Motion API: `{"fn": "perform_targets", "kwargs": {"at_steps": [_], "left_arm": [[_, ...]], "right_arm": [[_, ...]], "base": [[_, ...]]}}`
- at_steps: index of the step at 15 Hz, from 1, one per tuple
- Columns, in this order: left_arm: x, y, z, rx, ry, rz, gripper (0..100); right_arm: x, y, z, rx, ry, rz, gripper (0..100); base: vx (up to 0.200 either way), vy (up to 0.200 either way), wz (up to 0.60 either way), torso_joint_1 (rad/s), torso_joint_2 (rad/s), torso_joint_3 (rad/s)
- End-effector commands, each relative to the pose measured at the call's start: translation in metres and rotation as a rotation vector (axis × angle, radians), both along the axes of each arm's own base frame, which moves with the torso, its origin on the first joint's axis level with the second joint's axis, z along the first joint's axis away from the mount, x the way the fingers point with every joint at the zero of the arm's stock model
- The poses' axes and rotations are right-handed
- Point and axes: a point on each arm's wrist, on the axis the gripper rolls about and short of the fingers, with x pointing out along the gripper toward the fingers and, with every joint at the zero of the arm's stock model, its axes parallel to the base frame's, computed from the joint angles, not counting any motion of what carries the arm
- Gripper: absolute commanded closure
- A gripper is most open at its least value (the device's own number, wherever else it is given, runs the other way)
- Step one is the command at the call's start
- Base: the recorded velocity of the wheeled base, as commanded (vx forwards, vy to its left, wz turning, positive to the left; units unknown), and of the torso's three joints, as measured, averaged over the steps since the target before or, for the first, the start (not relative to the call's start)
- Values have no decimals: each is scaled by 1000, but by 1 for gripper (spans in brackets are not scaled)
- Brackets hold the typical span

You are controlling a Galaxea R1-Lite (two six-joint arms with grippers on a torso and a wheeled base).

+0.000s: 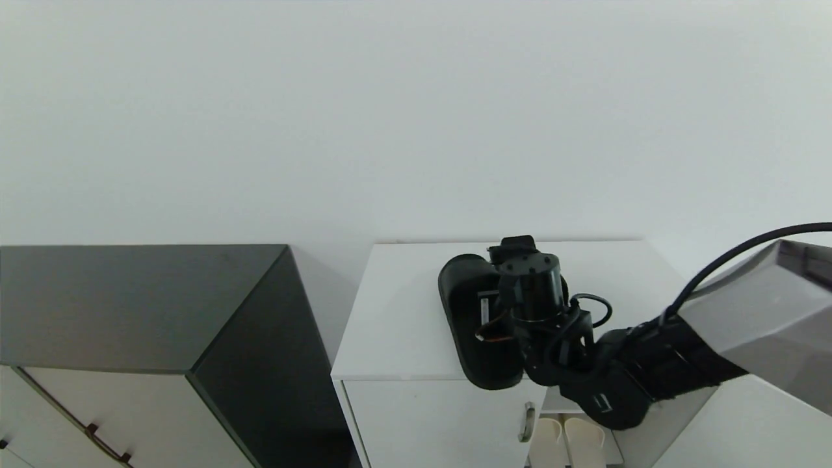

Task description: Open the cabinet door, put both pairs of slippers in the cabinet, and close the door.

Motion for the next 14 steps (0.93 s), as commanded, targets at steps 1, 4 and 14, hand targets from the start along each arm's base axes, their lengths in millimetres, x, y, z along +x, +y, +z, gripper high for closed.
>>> {"fn": "perform_targets", "kwargs": {"at_steps": [1, 4, 14], "left_arm": [[0, 0, 0, 1, -1, 0, 100], [0, 0, 0, -3, 0, 3, 100], [0, 0, 0, -8, 0, 0, 100]], "right_arm": [[-50, -29, 25, 17, 9, 86, 100], [-57, -33, 23, 13, 24, 110, 100], [-87, -42, 17, 4, 78, 294, 100]], "base": [[0, 0, 0, 0, 0, 0], [0, 0, 0, 0, 0, 0], [0, 0, 0, 0, 0, 0]]}}
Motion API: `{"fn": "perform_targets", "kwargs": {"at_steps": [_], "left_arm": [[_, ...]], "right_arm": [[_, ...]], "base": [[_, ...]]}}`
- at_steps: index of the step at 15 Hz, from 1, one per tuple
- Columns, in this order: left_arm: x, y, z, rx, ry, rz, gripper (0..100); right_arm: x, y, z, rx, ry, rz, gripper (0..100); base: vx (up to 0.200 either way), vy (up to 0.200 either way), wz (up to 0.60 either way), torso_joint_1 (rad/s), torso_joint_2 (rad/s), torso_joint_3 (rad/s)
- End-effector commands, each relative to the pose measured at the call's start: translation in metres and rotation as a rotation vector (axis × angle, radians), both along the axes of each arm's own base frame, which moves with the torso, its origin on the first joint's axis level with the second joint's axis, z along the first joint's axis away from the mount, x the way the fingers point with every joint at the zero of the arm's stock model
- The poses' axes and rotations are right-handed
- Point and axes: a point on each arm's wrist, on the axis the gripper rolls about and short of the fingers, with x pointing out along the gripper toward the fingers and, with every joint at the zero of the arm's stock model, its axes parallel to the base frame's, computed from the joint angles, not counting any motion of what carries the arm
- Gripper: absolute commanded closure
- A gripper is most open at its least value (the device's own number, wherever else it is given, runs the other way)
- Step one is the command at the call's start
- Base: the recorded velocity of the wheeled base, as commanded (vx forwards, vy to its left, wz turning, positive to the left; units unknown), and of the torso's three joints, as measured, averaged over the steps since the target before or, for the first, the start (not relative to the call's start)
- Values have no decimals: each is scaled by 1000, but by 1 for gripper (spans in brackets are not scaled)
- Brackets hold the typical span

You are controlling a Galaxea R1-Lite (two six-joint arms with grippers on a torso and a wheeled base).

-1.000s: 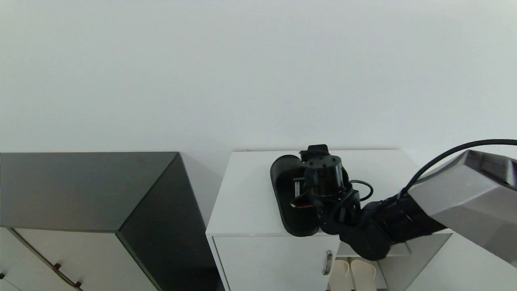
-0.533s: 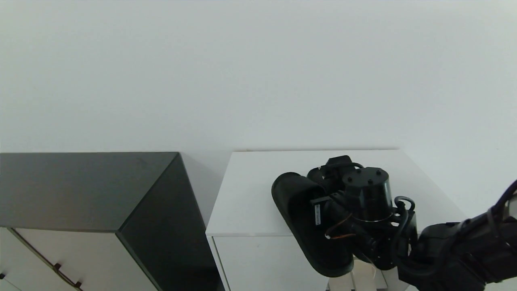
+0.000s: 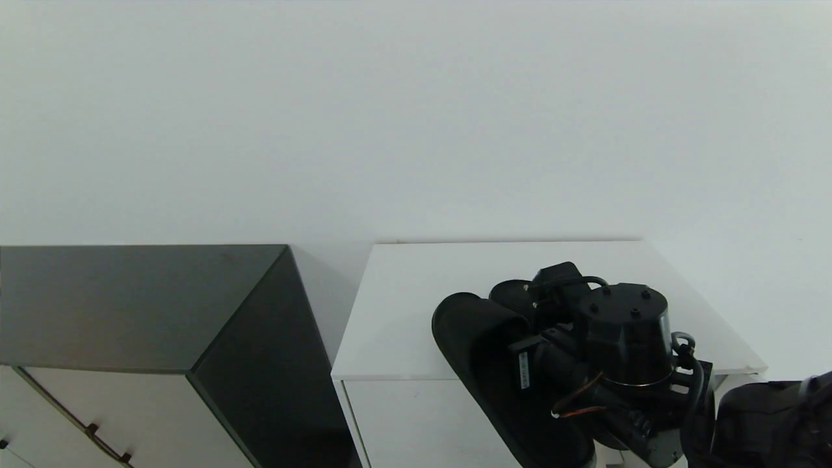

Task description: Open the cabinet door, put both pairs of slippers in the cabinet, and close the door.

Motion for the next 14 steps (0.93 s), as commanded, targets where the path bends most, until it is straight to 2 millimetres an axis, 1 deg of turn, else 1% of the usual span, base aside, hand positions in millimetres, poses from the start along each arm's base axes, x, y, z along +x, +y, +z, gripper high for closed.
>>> {"fn": "perform_targets", "kwargs": {"at_steps": [1, 4, 14], "left_arm": [[0, 0, 0, 0, -1, -1, 100], [0, 0, 0, 0, -1, -1, 100], [0, 0, 0, -1, -1, -1, 100]], "right_arm": [[1, -1, -2, -4, 6, 2, 100], [1, 1, -6, -14, 16, 8, 100], [0, 1, -7, -15, 18, 8, 100]], "base": [[0, 0, 0, 0, 0, 0], [0, 0, 0, 0, 0, 0], [-200, 0, 0, 0, 3, 4]]}}
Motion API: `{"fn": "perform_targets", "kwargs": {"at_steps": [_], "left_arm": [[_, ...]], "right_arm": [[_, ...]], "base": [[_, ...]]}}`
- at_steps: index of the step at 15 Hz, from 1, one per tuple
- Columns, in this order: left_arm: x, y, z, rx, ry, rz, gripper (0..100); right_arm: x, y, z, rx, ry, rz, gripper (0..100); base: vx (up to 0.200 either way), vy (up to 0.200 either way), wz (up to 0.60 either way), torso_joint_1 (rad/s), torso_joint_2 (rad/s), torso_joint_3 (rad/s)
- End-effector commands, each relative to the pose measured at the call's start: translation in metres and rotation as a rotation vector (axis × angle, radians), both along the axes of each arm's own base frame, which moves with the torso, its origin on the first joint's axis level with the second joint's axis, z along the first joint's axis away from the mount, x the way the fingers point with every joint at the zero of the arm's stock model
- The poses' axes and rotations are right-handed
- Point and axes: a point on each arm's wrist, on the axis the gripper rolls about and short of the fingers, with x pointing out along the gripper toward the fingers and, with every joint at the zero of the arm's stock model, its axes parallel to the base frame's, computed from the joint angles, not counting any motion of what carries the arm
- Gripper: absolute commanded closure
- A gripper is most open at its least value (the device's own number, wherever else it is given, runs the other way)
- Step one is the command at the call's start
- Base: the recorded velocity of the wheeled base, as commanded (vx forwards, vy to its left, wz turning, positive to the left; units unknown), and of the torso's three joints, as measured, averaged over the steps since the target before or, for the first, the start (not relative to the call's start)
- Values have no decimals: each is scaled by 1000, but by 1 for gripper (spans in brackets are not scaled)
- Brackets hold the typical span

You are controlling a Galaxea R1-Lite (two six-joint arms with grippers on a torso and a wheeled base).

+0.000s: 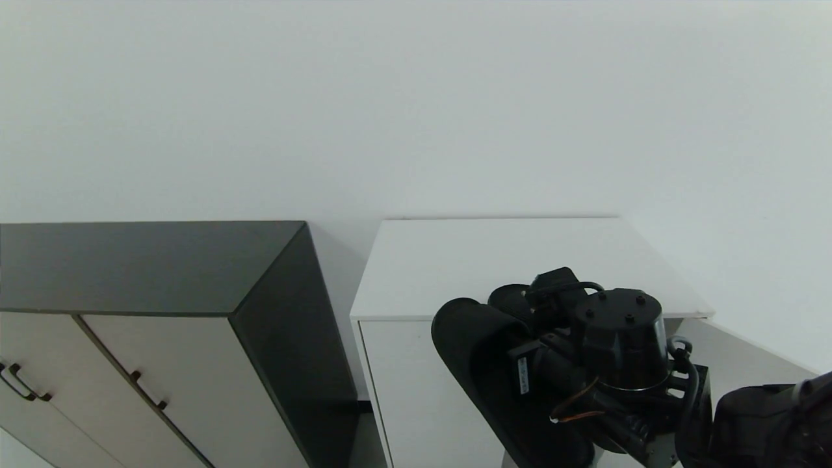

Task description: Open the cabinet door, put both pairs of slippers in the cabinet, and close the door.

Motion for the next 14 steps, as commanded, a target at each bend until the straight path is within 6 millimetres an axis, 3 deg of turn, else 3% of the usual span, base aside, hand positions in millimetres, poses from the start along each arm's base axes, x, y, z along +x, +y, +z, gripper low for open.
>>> {"fn": "perform_targets", "kwargs": {"at_steps": [1, 14], "left_arm": [[0, 0, 0, 0, 0, 1, 100], [0, 0, 0, -9, 0, 2, 100]], "right_arm": [[0, 0, -2, -5, 4, -1, 100], [1, 2, -5, -6, 10, 3, 100]], "base": [[0, 0, 0, 0, 0, 0], [0, 0, 0, 0, 0, 0]]}}
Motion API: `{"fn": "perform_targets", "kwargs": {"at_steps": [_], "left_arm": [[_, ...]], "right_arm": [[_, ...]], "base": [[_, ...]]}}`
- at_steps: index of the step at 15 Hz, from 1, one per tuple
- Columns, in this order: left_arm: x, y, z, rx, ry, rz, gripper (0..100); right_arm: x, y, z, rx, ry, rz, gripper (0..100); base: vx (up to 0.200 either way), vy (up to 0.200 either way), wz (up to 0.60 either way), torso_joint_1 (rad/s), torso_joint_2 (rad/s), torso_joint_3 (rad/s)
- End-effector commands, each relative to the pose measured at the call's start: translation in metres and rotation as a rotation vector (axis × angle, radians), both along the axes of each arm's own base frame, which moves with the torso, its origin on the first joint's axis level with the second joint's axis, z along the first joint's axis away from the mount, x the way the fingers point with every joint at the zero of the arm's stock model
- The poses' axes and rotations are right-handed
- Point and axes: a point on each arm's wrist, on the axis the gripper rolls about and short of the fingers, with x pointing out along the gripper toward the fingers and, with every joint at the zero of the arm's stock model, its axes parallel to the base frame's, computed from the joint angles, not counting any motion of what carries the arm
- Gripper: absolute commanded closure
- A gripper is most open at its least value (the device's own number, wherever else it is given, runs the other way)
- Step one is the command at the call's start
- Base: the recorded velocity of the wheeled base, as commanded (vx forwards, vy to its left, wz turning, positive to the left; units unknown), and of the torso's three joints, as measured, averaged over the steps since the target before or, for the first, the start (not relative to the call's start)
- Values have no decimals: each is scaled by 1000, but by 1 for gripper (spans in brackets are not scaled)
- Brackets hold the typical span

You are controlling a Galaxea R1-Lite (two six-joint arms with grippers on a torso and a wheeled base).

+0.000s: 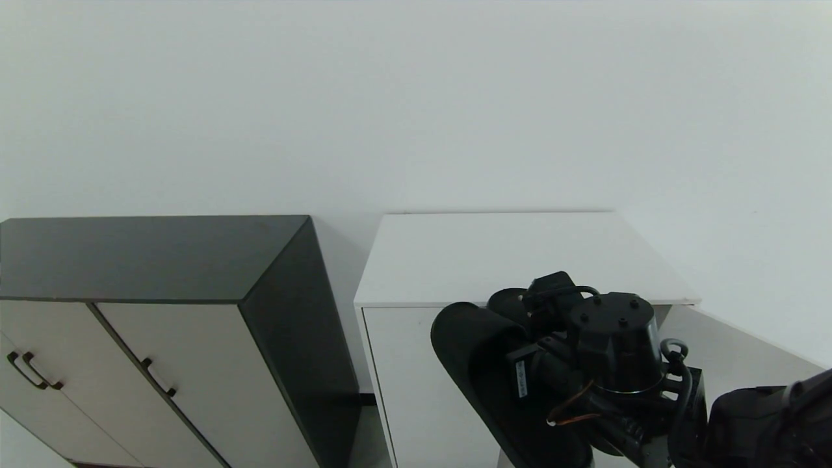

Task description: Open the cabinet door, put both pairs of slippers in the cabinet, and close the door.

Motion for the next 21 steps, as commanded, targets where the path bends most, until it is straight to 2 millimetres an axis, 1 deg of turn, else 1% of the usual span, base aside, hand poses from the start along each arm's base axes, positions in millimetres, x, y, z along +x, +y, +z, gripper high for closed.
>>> {"fn": "perform_targets", "kwargs": {"at_steps": [1, 3, 11, 14, 18, 21], "left_arm": [[0, 0, 0, 0, 1, 0, 100], [0, 0, 0, 0, -1, 0, 100], [0, 0, 0, 0, 1, 0, 100], [0, 0, 0, 0, 1, 0, 100], [0, 0, 0, 0, 1, 0, 100], [0, 0, 0, 0, 1, 0, 100]], "right_arm": [[0, 1, -1, 1, -2, 1, 100], [-1, 1, -2, 1, 0, 9, 100], [-9, -5, -10, 9, 27, 88, 100], [-10, -6, -9, 18, 22, 98, 100], [-15, -10, -10, 3, 4, 118, 100], [-18, -14, -15, 8, 15, 163, 100]], "base": [[0, 0, 0, 0, 0, 0], [0, 0, 0, 0, 0, 0], [0, -200, 0, 3, 6, 4], [0, -200, 0, 4, 4, 2], [0, 0, 0, 0, 0, 0], [0, 0, 0, 0, 0, 0]]}}
